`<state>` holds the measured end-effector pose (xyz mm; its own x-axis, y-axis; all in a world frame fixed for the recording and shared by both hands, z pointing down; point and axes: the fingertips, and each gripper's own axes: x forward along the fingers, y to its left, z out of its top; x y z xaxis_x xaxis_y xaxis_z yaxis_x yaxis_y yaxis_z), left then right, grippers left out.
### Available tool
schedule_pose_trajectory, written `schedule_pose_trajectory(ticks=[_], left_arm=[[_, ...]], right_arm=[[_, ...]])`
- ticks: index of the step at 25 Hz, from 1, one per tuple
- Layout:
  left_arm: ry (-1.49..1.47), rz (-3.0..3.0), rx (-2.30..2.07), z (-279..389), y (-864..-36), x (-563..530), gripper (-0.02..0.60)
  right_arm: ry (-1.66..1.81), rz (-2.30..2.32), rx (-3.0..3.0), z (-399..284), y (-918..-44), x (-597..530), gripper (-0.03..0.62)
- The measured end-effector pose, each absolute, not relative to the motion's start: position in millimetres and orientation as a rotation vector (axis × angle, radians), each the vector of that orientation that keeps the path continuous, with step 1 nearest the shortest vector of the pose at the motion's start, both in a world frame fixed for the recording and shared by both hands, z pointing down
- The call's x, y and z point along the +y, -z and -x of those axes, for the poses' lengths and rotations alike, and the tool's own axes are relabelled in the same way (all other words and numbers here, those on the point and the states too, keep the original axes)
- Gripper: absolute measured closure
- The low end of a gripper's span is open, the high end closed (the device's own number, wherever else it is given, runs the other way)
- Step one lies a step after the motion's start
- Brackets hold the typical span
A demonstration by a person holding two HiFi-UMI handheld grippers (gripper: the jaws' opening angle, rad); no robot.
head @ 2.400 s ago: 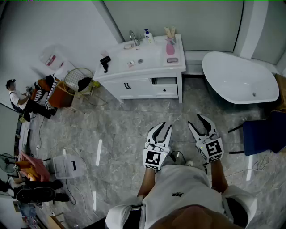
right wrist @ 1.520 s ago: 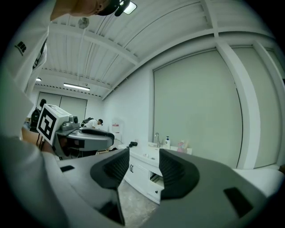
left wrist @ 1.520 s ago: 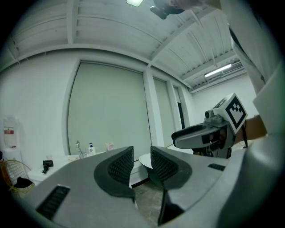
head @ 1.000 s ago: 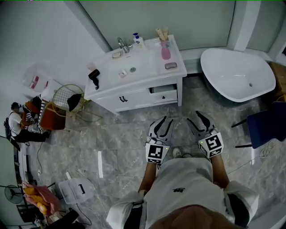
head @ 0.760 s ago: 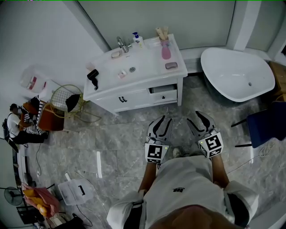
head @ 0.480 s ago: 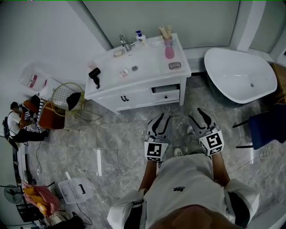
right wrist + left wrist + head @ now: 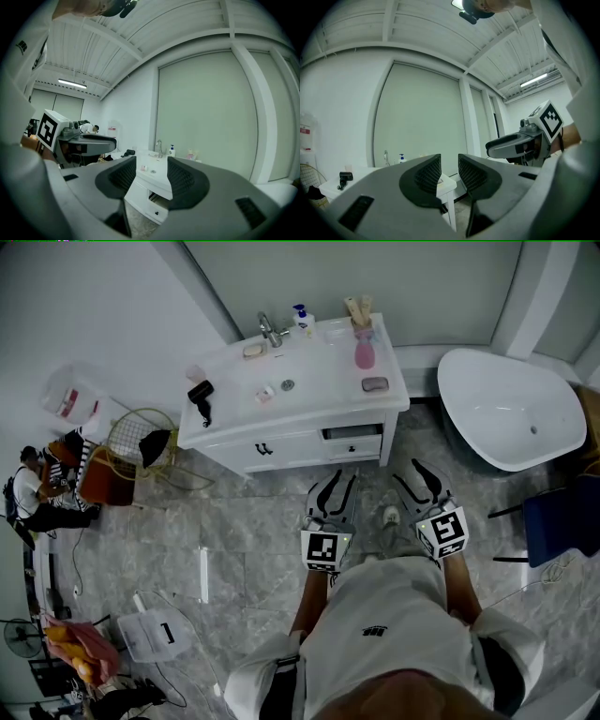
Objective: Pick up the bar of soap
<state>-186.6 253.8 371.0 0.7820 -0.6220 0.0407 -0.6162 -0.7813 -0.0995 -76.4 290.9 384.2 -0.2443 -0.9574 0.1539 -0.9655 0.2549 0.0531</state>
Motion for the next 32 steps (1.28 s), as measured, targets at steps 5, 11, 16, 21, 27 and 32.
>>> schedule_pose_trajectory(ticks=[5, 11, 16, 21, 27, 32], left_arm=[[0.106, 2.89, 0.996, 169, -372, 227, 0.459], [0.127, 2.887, 0.989, 147, -371, 195, 0.459], [0.143, 2.894, 1.001, 126, -372, 167, 0.459], [0.162, 2.883, 1.017, 103, -375, 143, 0.459], [0.179, 2.867, 1.063, 78, -375, 117, 0.459], [0.211, 2.848, 1.088, 59, -377, 98, 0.459]], right_arm=[[-0.074, -1.831, -2.365, 61, -382, 262, 0.375], [-0.095, -1.825, -2.375, 42, -384, 230, 0.375], [-0.119, -1.815, -2.385, 21, -387, 201, 0.375], [-0.133, -1.802, -2.398, -3, -390, 176, 0.375], [-0.143, -1.772, -2.428, -30, -394, 148, 0.375], [-0.155, -1.744, -2.456, -49, -394, 128, 0.375]])
